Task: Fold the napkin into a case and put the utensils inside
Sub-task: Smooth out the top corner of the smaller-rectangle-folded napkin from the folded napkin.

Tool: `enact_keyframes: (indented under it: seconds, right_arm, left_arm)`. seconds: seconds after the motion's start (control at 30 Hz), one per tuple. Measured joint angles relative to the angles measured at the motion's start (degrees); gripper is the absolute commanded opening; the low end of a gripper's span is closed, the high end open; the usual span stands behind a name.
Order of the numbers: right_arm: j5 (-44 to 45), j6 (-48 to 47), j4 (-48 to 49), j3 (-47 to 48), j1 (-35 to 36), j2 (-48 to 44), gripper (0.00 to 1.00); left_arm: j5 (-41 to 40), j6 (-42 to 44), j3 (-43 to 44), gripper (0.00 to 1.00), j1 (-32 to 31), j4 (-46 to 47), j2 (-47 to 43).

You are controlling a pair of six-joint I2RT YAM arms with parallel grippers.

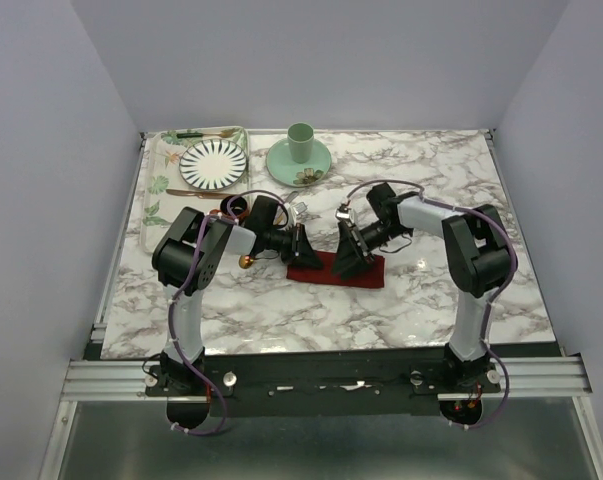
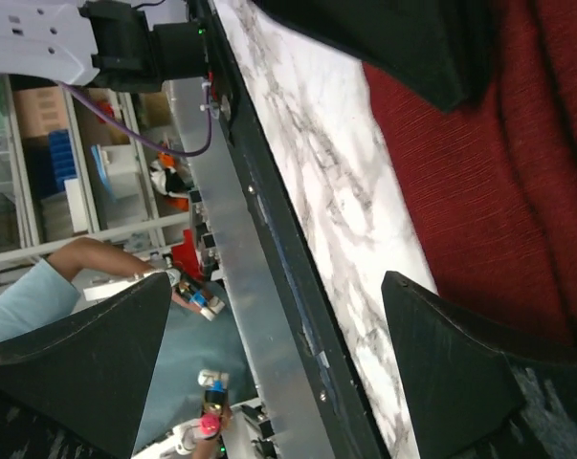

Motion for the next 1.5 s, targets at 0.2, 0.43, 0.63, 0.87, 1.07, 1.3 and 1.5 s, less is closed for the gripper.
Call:
enact_keyframes:
  seconds: [0.2,0.43,0.63,0.87,1.07,1.3,1.5]
  right_arm:
    - [-2.5,3.2,4.2,-1.2,-2.8,7.4,0.99]
    - [-5.2,4.7,5.2,-1.7,-4.3,8.9,0.97]
    - [-5.7,5.2,5.0,-1.4,-4.5,9.4,0.97]
    - [-5.7,5.2,4.4,-0.9,-4.5,9.8,0.96]
    - [-5.7,4.6,3.8,-0.7,-4.5,10.1,0.96]
    - [-5.7,1.8,1.1,0.2,-4.5,10.3,0.98]
    - [-3.9,-1.7,-3.5,-2.6,-4.5,3.3,0.99]
  left_arm:
    - [0.0,1.2,0.5,0.27,0.0,-1.2,0.0]
    - [2.6,2.0,0.0,0.48,0.0,0.4,-1.1]
    - [5.9,2.9,-2.5,0.53,-0.1,0.9,-9.5]
    - [7.6,1.8,-5.7,0.59,-0.9,4.8,-11.7]
    - [9.1,-4.5,-6.8,0.6,0.4,11.5,-2.0]
    - [9.2,-5.9,-6.1,0.57,0.9,12.0,-1.0]
    - [9.2,-4.2,-5.1,0.57,1.1,8.9,-0.9]
